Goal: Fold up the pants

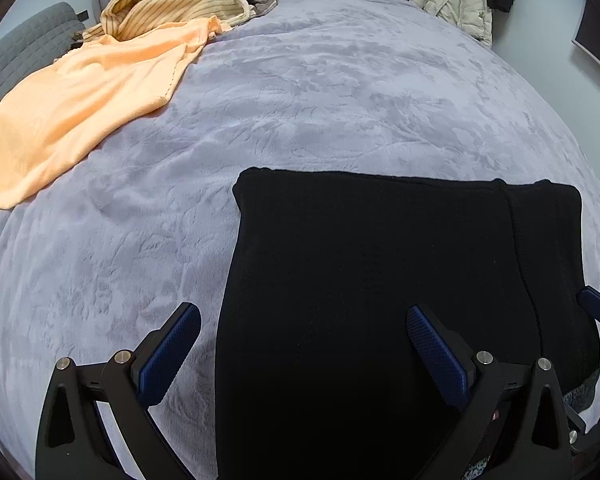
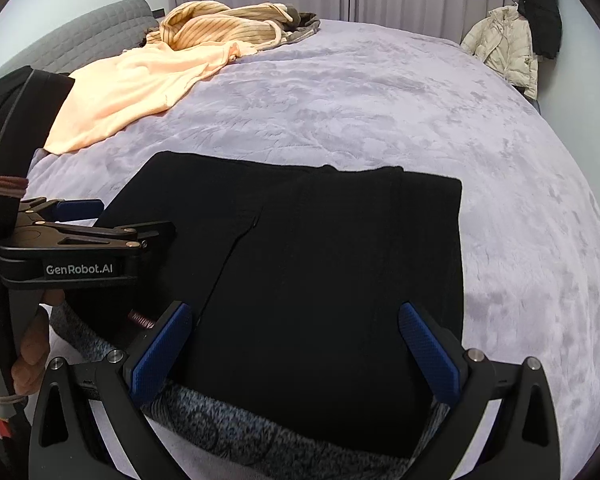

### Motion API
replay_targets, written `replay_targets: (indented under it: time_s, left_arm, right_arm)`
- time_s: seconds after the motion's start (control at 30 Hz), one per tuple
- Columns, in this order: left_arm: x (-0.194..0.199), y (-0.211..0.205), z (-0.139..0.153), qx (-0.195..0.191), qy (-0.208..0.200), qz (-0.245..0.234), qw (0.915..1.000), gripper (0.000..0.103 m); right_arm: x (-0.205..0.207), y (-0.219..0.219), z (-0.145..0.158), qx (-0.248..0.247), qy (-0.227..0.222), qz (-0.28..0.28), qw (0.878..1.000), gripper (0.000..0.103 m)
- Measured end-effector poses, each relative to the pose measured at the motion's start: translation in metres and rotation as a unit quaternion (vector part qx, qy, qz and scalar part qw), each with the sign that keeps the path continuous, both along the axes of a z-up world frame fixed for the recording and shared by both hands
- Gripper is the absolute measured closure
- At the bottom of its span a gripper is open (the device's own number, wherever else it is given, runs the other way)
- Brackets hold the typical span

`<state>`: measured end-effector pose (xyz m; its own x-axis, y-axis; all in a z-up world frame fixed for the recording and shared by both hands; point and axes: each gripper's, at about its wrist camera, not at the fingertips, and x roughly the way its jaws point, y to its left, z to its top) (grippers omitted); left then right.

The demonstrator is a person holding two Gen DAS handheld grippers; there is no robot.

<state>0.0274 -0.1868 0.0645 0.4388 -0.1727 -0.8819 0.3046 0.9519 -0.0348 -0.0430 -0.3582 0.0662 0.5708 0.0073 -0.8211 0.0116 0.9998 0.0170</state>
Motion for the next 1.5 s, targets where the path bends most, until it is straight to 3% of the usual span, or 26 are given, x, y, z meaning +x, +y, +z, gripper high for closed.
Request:
replay_targets:
  time_s: [0.27,0.37,0.5,0.67,0.83,1.0,1.23,1.33,1.4,1.5]
  left_arm:
    - [-0.023,0.013,-0.001,-0.013,-0.012,0.01,0.9998,0.0]
    - [-0.023,0.018,0.003,-0.023,0.001,0.016,0.9996,0.0]
    - [-0.032,0.021,0.018,-0.015,-0.013,0.012,0.9997,0.0]
    - [-0.041,0.023,0.022,-0.025,-0.007,0.008,0.9996,0.0]
    - [-0.041,0.021,0.007,-0.025,0.01,0.008,0.9996,0.0]
    - [-0.04,0.02,0.004,-0.029,0.016,0.013,0.9994,0.0]
    - [-0.044,0.016,0.008,-0.012,0.007,0.011,0.9998,0.0]
    - [-0.046,0.015,0.01,-0.005,0.002,0.01,0.9999,0.0]
    - [-0.044,0.016,0.009,-0.006,0.005,0.011,0.9999,0.0]
    - [-0.045,0.016,0.011,-0.005,0.008,0.012,0.9999,0.0]
  right_arm:
    - [-0.034,0.019,-0.007,-0.055,-0.019,0.005,0.998,0.0]
    - [-0.031,0.016,-0.004,-0.053,-0.013,0.004,0.998,0.0]
    - [-0.033,0.01,0.013,-0.033,-0.026,-0.011,0.999,0.0]
    - [-0.036,0.01,0.022,-0.051,-0.041,-0.034,0.997,0.0]
    - [-0.032,0.002,0.008,0.034,-0.019,-0.013,0.999,0.0]
    - [-0.03,0.011,0.003,0.013,-0.012,-0.003,1.0,0.0]
    - [-0.031,0.008,0.021,-0.004,-0.037,-0.016,0.999,0.0]
    - [-0.023,0.006,0.018,-0.005,-0.029,-0.018,0.999,0.0]
    - [-0.012,0.003,0.007,0.004,-0.001,-0.019,1.0,0.0]
    - [-0.006,0.006,0.001,-0.017,0.014,-0.024,0.999,0.0]
